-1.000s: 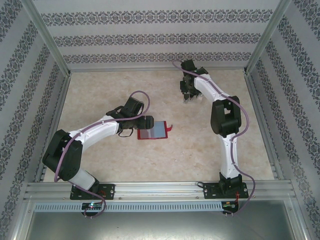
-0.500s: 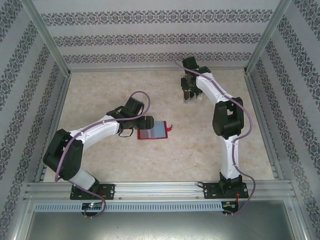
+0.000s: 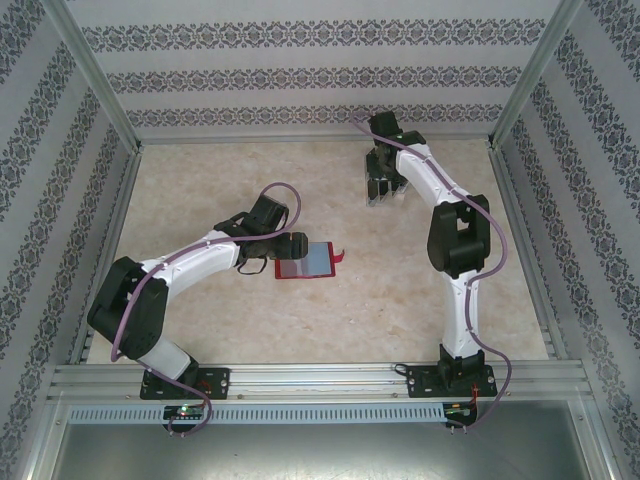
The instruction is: Put the credit cards into the card holder
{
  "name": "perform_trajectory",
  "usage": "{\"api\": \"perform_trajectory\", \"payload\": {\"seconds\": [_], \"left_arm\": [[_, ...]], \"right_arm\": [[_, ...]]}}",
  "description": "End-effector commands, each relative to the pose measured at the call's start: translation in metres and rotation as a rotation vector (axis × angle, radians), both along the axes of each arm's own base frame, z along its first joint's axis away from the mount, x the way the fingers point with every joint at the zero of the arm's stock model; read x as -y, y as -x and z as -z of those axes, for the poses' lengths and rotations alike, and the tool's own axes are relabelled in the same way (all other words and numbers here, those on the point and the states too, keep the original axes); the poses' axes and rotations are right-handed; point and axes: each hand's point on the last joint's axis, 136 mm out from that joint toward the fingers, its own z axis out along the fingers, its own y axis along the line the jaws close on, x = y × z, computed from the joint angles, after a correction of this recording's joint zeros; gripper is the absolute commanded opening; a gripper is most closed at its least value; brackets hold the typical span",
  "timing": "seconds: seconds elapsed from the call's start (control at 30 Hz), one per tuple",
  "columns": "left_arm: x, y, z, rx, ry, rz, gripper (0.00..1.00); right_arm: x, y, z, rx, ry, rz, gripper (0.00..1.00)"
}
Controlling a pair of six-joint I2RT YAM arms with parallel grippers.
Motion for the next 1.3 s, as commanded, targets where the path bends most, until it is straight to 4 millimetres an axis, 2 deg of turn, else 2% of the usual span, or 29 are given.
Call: {"api": "perform_trajectory", "payload": {"seconds": [0.0, 0.4, 0.5, 0.7, 0.8, 0.97, 1.27], "left_arm": [[0.000, -0.009, -0.003, 0.005, 0.011, -0.020, 0.85], [-0.001, -0.009, -0.004, 0.010, 0.012, -0.022, 0.85], [-0.001, -0.009, -0.004, 0.009, 0.011, -0.024, 0.85], [0.000, -0.009, -0.004, 0.010, 0.015, -0.022, 0.85], [0.000, -0.009, -0.003, 0.009, 0.016, -0.022, 0.85], [0.001, -0.010, -0.003, 0.009, 0.019, -0.023, 0.85], [0.000, -0.010, -0.003, 0.009, 0.017, -0.023, 0.85]], "right_arm": [[0.008, -0.001, 0.013, -0.037, 0.047, 0.000, 0.26], [0.008, 0.001, 0.029, -0.073, 0.054, -0.005, 0.26], [0.007, 0.001, 0.023, -0.061, 0.050, -0.004, 0.26], [0.007, -0.001, -0.004, 0.002, 0.044, -0.003, 0.26], [0.009, -0.001, -0.011, 0.018, 0.054, 0.000, 0.26], [0.015, -0.001, -0.005, 0.003, 0.080, 0.006, 0.26], [0.017, 0.000, 0.019, -0.051, 0.086, 0.008, 0.27]]}}
